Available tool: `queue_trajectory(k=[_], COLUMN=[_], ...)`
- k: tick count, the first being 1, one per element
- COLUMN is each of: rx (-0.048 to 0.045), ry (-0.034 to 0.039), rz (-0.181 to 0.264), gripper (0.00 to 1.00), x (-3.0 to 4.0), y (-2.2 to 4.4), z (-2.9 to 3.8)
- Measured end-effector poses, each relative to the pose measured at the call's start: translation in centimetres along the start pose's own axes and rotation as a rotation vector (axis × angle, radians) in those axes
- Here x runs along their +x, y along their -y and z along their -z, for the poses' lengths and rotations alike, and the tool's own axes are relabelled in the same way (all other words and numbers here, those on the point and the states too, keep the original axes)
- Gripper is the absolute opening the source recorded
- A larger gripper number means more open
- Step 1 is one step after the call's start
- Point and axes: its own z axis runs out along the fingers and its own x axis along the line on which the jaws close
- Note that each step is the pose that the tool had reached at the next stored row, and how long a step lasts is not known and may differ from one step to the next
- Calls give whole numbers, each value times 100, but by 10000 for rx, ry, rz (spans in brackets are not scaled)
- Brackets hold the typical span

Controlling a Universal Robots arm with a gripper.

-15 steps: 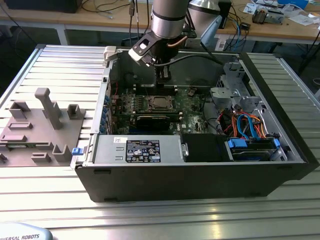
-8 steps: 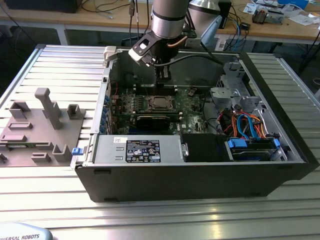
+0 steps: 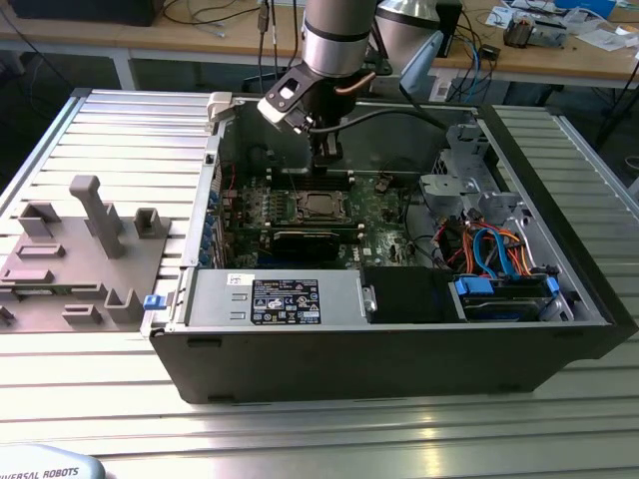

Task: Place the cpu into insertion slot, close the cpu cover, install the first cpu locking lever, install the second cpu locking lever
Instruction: 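Install the first cpu locking lever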

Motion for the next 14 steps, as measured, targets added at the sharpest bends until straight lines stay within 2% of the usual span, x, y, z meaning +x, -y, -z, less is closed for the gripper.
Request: queue_trajectory(k=[5, 14], rx=[44, 93], ry=[12, 26], rz=[693, 1501], gripper=[11, 11], x=[0, 0], y=[0, 0], z=[0, 0])
